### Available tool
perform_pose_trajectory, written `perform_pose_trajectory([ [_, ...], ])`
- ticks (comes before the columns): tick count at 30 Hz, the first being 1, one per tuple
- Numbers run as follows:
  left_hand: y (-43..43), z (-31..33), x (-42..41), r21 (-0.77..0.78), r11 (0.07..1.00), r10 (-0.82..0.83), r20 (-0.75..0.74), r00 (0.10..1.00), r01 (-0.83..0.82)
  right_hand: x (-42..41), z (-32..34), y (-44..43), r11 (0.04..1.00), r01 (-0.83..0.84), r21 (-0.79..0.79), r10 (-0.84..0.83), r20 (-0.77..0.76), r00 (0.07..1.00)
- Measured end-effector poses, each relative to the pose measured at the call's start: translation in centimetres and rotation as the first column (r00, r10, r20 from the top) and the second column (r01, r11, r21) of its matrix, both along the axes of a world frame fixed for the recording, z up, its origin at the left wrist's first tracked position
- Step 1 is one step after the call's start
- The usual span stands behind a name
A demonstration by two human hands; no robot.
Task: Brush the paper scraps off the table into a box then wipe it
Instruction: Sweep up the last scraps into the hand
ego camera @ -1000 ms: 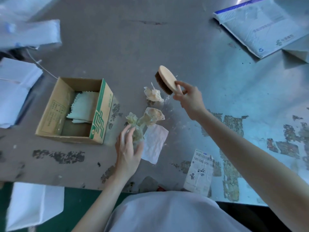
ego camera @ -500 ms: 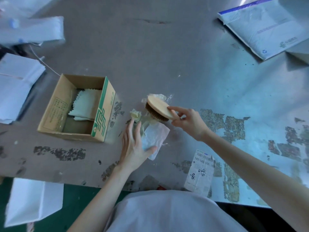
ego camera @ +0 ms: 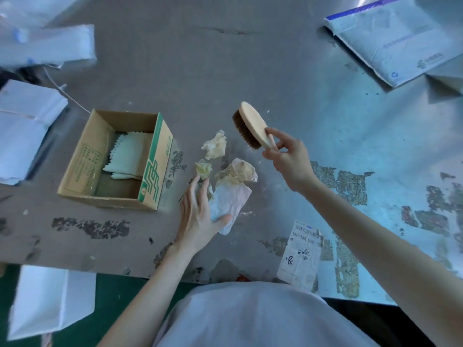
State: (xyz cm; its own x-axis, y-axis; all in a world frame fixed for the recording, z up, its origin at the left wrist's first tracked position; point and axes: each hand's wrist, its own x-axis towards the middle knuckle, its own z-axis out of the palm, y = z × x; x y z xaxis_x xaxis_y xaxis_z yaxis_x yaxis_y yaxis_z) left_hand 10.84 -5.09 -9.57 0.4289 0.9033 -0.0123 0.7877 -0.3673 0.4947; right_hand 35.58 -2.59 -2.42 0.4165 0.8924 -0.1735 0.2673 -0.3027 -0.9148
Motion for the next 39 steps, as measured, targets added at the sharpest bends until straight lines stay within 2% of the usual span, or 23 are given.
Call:
perform_pose_trajectory([
  [4, -0.2, 0.3, -0.1, 0.008, 1.000, 0.010, -0.020, 1.000, -0.010, -0.6, 1.3, 3.6, 0.994, -0.109, -0.012, 0.109, 0.182, 0.977],
  [8, -0.2, 0.3, -0.1, 0.010, 1.000, 0.026, -0.022, 0.999, -0.026, -1.7, 1.4, 6.1, 0.948, -0.295, -0.115, 0.317, 0.364, 0.876],
  [11, -0.2, 0.1, -0.1, -0.005, 0.999, 0.040, -0.029, 0.999, -0.040, -1.6, 1.1, 6.0, 0.886, -0.395, -0.244, 0.463, 0.384, 0.799],
  [17, -0.1, -0.1, 0.0, -0.011, 0.999, 0.050, -0.007, 0.999, -0.050, 0.5, 1.3, 1.9, 0.858, -0.421, -0.295, 0.502, 0.308, 0.808],
  [20, 0.0, -0.2, 0.0, -0.003, 0.999, 0.053, 0.011, 0.999, -0.053, 0.8, 0.6, -0.6, 0.865, -0.405, -0.297, 0.471, 0.202, 0.859],
  [24, 0.4, -0.2, 0.2, -0.006, 0.999, 0.052, 0.073, 0.996, -0.051, -0.8, -1.4, -4.3, 0.930, -0.275, -0.245, 0.285, 0.003, 0.959],
  [27, 0.5, -0.3, 0.5, -0.009, 0.999, 0.044, 0.120, 0.992, -0.043, -3.0, -3.0, -6.5, 0.964, -0.143, -0.223, 0.123, -0.101, 0.987],
  [33, 0.4, -1.0, 0.2, 0.007, 1.000, 0.027, 0.174, 0.984, -0.029, -6.4, -4.2, -8.9, 0.967, -0.077, -0.244, 0.013, -0.253, 0.967],
  [39, 0.5, -1.3, 0.2, 0.124, 0.992, 0.000, 0.157, 0.988, -0.020, -7.1, -2.9, -9.2, 0.960, -0.089, -0.264, -0.034, -0.429, 0.903],
])
